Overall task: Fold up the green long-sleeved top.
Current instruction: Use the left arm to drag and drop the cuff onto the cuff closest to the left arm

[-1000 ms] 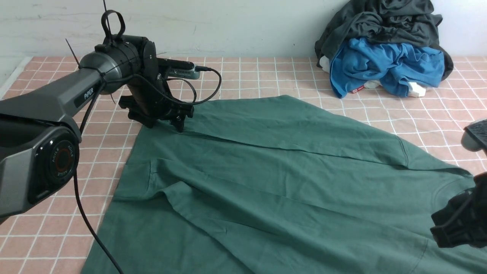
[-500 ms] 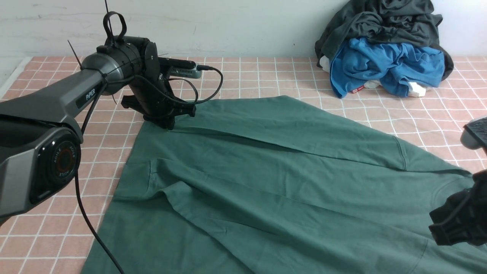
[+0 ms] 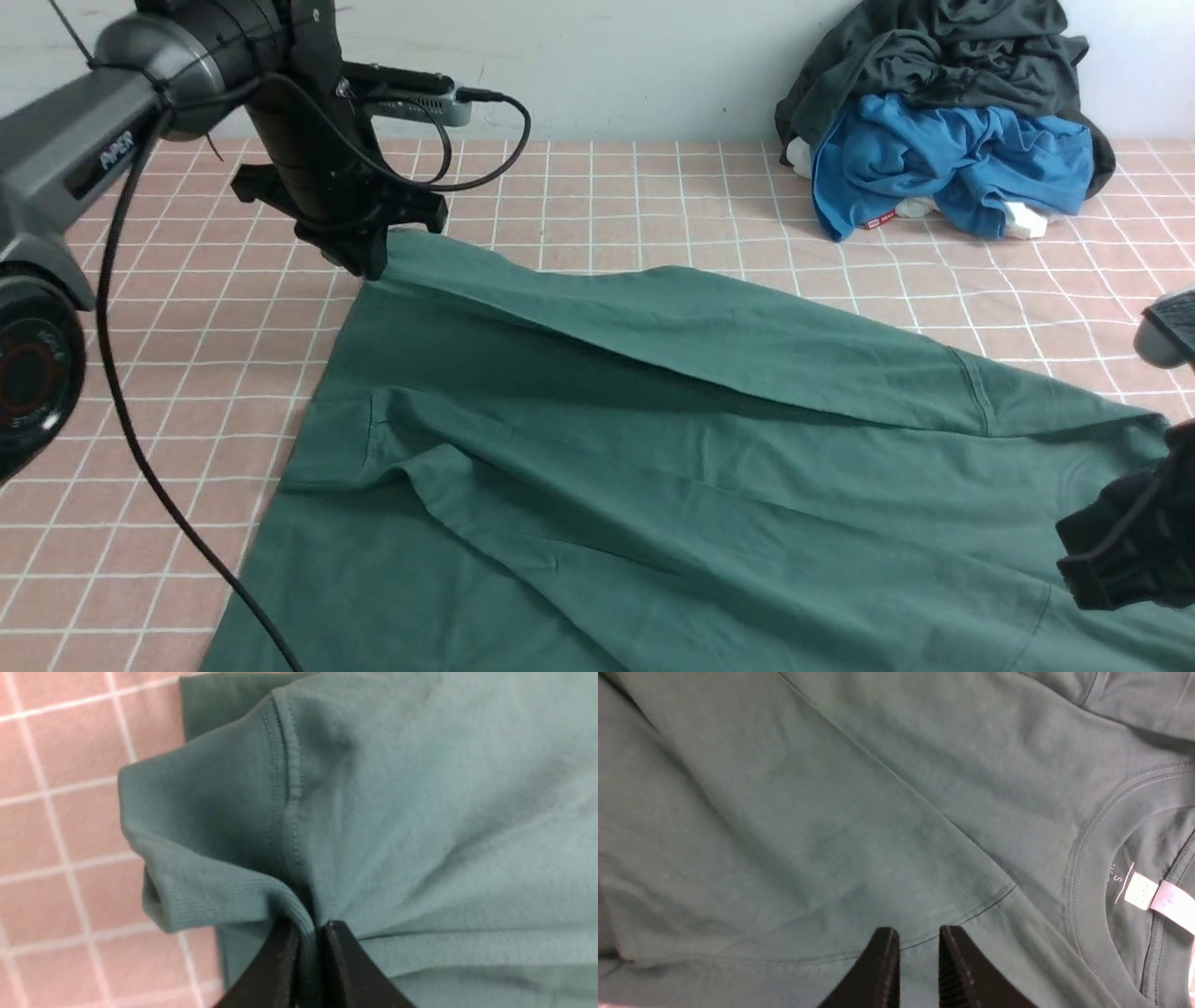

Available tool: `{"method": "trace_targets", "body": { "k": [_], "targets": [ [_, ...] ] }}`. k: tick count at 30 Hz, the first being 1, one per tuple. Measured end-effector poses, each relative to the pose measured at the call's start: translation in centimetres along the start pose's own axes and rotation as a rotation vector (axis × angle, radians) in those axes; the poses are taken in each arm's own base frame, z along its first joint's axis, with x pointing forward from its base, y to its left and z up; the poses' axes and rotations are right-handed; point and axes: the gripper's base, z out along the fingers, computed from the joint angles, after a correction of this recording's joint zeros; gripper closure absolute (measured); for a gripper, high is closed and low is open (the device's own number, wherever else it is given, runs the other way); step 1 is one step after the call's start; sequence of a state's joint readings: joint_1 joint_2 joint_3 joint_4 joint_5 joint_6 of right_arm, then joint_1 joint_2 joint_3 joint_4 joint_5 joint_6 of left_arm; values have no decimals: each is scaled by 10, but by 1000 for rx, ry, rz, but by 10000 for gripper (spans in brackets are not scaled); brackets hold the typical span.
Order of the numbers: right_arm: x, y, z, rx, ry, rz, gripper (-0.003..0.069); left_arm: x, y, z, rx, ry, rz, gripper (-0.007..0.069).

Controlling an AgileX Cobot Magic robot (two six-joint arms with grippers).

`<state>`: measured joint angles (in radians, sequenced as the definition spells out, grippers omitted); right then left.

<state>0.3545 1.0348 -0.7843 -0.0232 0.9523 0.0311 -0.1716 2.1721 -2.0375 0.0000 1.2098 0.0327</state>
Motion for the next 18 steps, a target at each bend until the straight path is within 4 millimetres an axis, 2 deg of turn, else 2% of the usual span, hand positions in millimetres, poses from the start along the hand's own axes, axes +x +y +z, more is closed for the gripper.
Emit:
{"method": "trace_targets", "body": {
  "k": [2,4,5,6,7,8,11,13,14,18],
  "targets": [
    [3,3,-8,-1,-13,-26,529,18,-8,-24,5,6,13,587],
    [7,4,-17,5,-39,-53,526,43,-15,-34,11,27,14,587],
    [7,5,-18,5,-42,-57,526,45,-17,-39,17,18,12,587],
    [10,6,-26,6,-66,-75,524,68,-24,-41,24,35,14,587],
    [11,6,-29,6,-77,-84,524,82,-28,-43,27,40,24,587],
    [11,7,-29,5,-77,-85,524,84,-28,-43,27,41,24,587],
    [16,9,-37,-5,-91,-101,522,130,-41,-44,42,40,45,587],
    [17,11,-38,-9,-86,-108,522,145,-44,-40,49,48,48,587],
    [18,12,-39,-15,-77,-118,522,161,-44,-36,53,55,46,587],
    [19,16,-39,-27,-73,-142,515,183,-43,-20,53,79,38,582]
  ]
}}
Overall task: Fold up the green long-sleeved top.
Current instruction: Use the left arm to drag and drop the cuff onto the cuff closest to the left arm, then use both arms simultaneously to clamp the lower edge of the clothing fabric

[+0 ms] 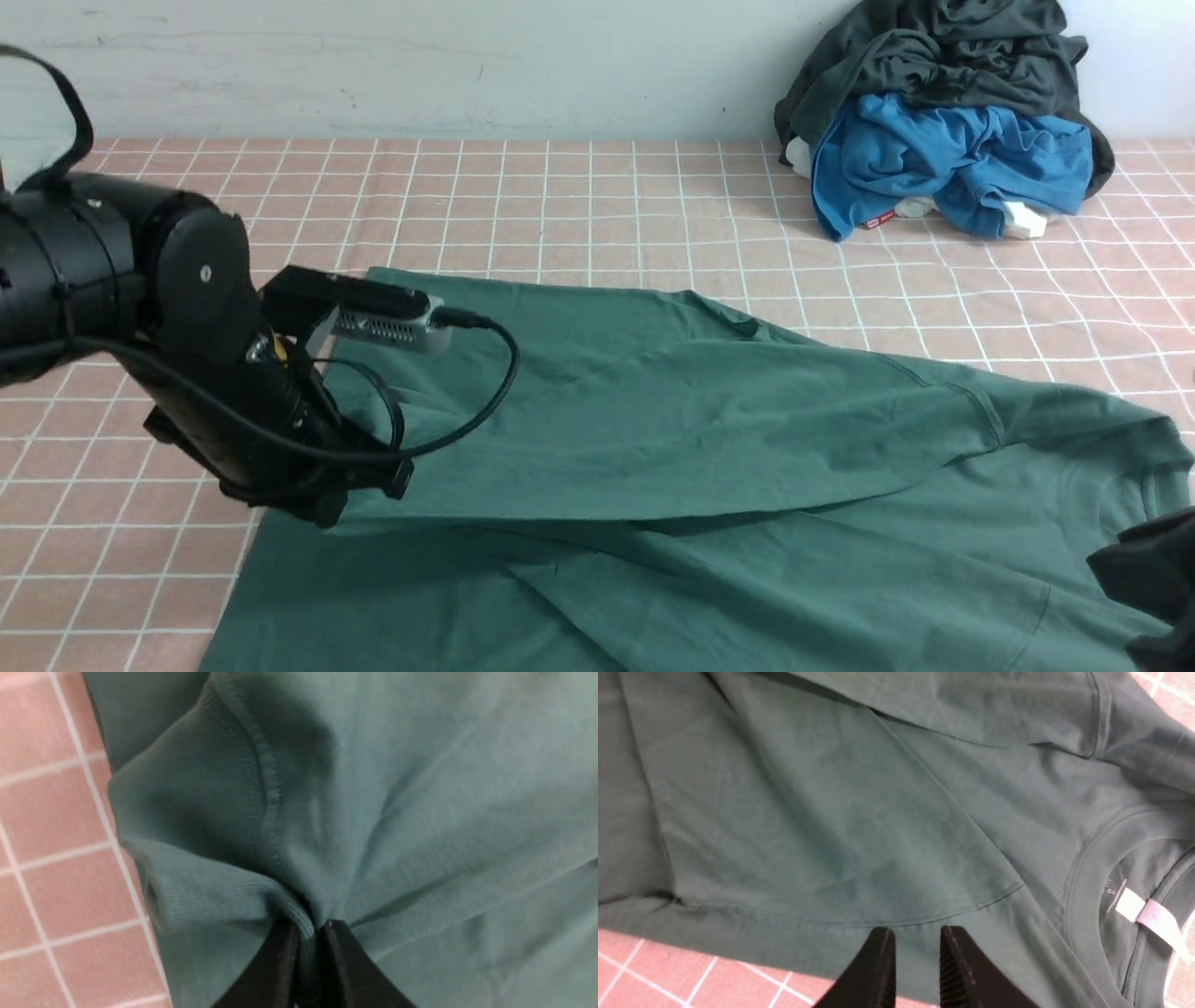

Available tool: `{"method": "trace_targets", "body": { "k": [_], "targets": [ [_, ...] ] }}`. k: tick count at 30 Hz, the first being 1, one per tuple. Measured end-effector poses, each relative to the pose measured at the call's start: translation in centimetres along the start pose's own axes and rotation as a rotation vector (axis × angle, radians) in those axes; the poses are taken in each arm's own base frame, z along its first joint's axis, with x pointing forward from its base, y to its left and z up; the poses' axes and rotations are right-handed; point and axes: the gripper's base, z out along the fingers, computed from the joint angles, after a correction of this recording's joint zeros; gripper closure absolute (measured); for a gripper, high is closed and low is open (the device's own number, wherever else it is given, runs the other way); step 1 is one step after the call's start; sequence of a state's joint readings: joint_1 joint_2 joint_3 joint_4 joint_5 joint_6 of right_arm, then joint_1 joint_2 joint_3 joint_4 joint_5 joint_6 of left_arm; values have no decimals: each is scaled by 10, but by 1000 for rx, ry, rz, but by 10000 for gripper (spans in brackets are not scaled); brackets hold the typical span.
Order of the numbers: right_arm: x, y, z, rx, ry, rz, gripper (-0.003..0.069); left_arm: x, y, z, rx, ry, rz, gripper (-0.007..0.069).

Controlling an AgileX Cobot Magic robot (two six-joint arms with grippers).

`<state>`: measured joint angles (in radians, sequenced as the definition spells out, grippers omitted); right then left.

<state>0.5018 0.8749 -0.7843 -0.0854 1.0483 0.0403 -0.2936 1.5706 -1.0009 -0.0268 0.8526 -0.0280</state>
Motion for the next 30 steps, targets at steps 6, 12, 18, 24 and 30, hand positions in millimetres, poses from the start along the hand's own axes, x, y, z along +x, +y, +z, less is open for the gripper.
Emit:
{"method": "trace_targets", "body": {
  "k": [6,12,18,24,30],
  "targets": [
    [5,1,0,-7,57,-20,496,9,1,15,-2,50,20,455],
    [13,5,-1,-52,141,8,482,19,0,-2,4,80,139,260],
    [17,20,-4,-214,189,-5,477,68,-20,-41,78,79,373,164],
    [15,34,-8,-389,153,-82,472,138,-36,-12,149,250,792,162],
    [12,36,-8,-407,118,-96,470,159,-33,17,107,239,941,162]
  ]
}}
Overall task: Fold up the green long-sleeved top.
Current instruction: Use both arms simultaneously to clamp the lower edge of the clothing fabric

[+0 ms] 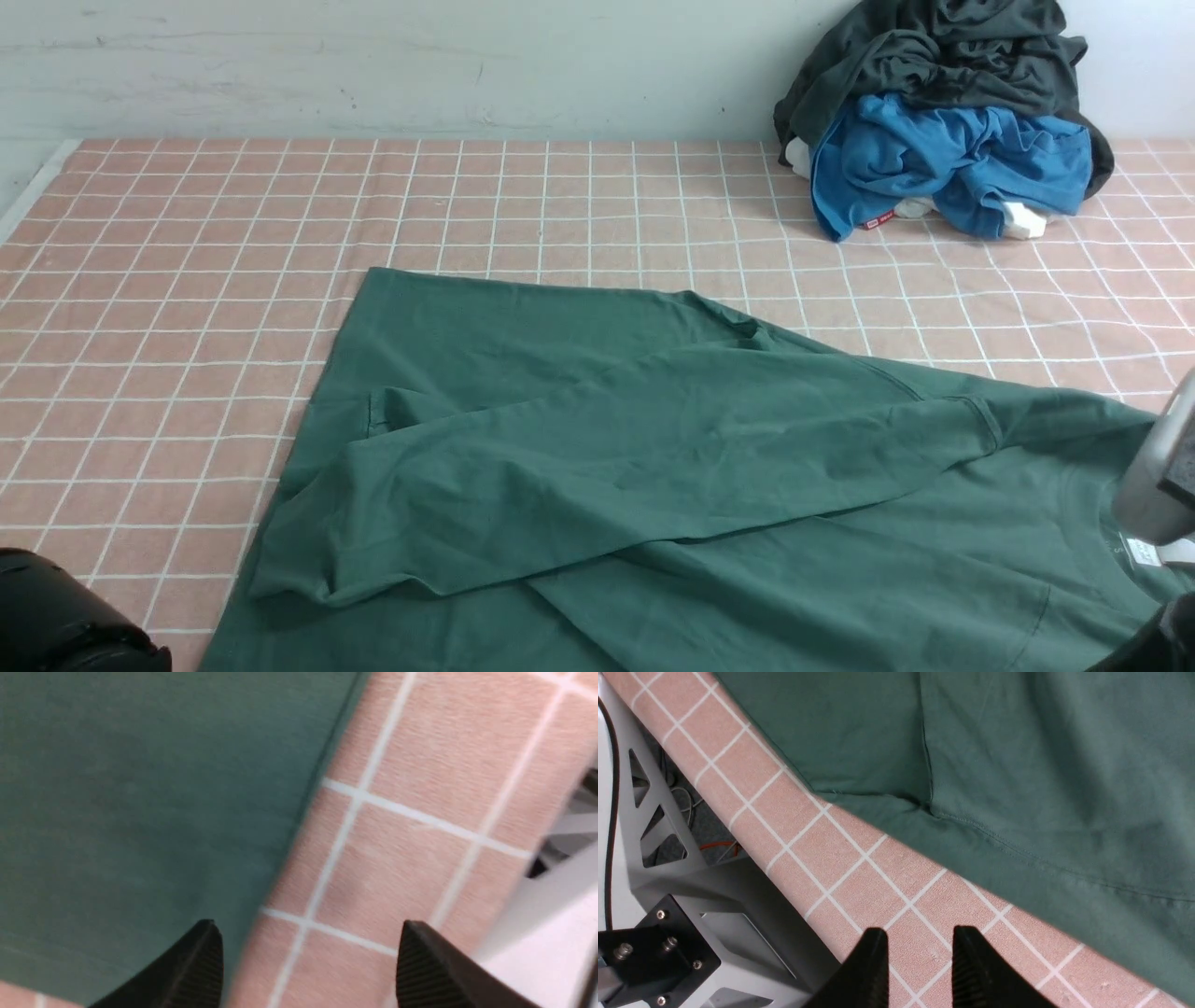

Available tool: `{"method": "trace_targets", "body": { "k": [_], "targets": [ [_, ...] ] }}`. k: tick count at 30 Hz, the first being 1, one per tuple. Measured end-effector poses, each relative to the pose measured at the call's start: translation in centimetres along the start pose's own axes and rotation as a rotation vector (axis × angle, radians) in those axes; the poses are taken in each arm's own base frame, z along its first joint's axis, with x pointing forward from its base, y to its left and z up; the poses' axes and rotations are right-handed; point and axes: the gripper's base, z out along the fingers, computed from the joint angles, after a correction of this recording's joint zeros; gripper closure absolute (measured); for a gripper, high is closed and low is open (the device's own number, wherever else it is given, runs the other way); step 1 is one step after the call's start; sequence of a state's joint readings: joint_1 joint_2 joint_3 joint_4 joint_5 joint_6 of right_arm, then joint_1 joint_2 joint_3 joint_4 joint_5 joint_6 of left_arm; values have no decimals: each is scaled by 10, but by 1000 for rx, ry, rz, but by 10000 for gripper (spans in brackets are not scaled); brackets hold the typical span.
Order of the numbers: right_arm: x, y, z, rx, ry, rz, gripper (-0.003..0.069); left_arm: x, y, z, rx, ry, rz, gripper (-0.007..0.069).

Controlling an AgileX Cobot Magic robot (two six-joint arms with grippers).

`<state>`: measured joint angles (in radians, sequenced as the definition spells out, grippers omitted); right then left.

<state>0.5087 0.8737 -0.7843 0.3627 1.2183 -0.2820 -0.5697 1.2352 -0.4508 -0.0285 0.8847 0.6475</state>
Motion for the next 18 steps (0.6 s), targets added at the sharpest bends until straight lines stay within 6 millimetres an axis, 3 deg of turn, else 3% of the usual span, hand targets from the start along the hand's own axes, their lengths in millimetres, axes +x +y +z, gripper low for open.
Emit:
{"method": "trace_targets", "body": {
  "k": [11,18],
  "targets": [
    [0,0,0,0,-2,-2,470,-8,12,20,-45,35,60,162],
    [0,0,0,-2,-2,-1,470,-8,16,20,-69,61,42,200]
  ]
}}
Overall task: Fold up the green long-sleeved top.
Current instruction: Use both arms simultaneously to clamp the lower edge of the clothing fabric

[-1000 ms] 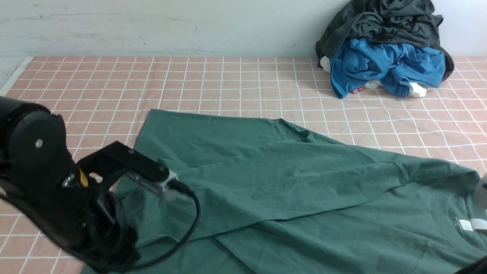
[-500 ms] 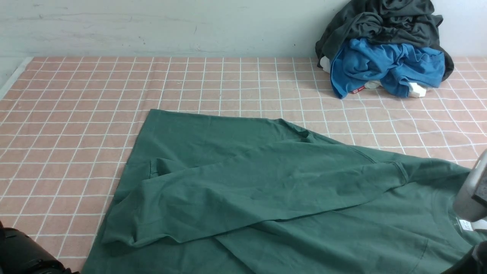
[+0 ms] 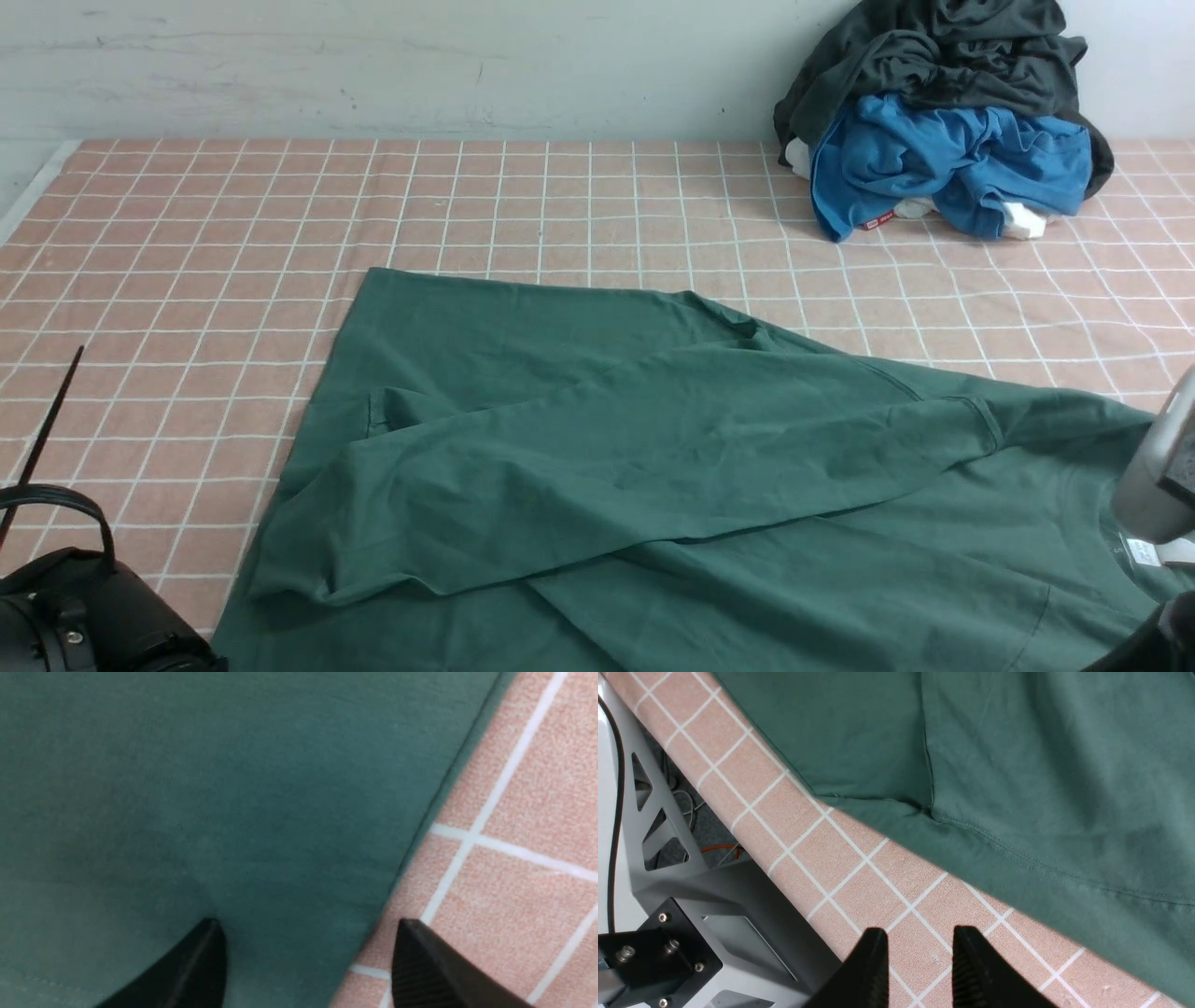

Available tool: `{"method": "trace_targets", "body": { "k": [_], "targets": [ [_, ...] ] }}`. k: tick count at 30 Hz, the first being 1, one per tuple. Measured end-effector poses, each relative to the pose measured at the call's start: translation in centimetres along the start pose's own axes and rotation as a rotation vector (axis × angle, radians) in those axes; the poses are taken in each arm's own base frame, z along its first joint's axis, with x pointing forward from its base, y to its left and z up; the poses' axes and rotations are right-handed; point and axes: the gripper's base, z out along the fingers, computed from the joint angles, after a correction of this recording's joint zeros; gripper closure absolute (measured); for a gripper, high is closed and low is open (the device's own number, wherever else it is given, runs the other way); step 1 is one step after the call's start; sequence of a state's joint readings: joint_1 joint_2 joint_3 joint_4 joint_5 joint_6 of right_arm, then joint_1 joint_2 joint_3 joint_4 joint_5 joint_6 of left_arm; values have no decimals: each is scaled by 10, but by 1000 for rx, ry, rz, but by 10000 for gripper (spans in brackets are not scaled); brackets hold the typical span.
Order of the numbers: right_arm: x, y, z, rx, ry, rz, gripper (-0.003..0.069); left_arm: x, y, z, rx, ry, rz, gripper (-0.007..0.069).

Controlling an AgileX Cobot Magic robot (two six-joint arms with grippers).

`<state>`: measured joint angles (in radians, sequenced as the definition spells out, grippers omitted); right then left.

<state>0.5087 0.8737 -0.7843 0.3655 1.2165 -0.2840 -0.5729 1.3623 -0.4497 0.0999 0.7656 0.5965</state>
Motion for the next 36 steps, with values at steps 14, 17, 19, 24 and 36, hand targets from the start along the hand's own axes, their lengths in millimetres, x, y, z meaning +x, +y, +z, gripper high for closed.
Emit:
{"method": "trace_targets", "body": {
  "k": [14,17,19,24,36],
  "targets": [
    [0,-2,0,19,6,-10,470,-4,13,-6,-106,-8,-76,400],
    [1,-3,0,30,9,-16,470,-4,13,-5,-103,-3,-76,437],
    [1,-5,0,56,17,-38,468,-3,12,-5,-98,8,-77,509],
    [4,-10,-1,112,54,-160,428,-3,13,-9,-87,28,-84,616],
    [5,-35,37,182,243,-391,106,-12,19,-23,-65,11,-210,617]
  ]
}}
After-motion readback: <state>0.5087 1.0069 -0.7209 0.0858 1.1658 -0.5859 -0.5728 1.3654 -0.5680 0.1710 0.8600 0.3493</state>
